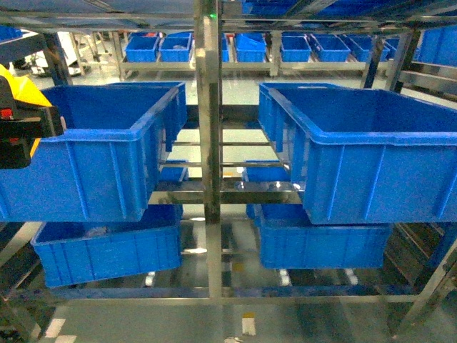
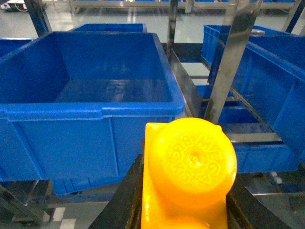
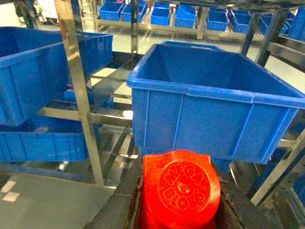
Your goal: Sort and place red and yellow blocks in left bins
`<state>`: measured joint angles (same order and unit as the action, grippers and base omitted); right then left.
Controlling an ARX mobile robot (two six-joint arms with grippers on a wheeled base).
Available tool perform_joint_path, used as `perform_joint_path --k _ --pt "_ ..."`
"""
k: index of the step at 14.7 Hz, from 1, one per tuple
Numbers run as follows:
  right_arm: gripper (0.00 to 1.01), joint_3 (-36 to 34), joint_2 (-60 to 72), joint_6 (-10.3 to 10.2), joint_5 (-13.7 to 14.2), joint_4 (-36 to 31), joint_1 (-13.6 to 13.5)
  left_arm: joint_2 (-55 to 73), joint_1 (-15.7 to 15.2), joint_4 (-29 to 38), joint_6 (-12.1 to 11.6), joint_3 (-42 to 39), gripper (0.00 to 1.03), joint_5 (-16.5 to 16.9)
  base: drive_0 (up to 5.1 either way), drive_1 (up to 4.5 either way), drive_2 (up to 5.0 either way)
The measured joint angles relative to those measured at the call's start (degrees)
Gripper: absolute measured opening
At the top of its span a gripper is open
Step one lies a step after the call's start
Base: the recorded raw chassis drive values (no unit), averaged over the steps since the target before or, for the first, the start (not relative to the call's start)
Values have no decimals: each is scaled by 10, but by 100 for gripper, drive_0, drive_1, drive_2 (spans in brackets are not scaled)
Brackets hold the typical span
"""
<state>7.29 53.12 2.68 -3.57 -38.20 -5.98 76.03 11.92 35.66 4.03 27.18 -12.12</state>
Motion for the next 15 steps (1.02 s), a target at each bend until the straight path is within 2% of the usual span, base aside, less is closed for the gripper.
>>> perform_joint_path --k 12,15 --pt "28 0 1 0 0 0 0 -1 0 -1 0 0 27 0 1 423 -422" --pt "28 0 3 0 1 -1 0 4 -1 -2 0 0 27 1 0 0 0"
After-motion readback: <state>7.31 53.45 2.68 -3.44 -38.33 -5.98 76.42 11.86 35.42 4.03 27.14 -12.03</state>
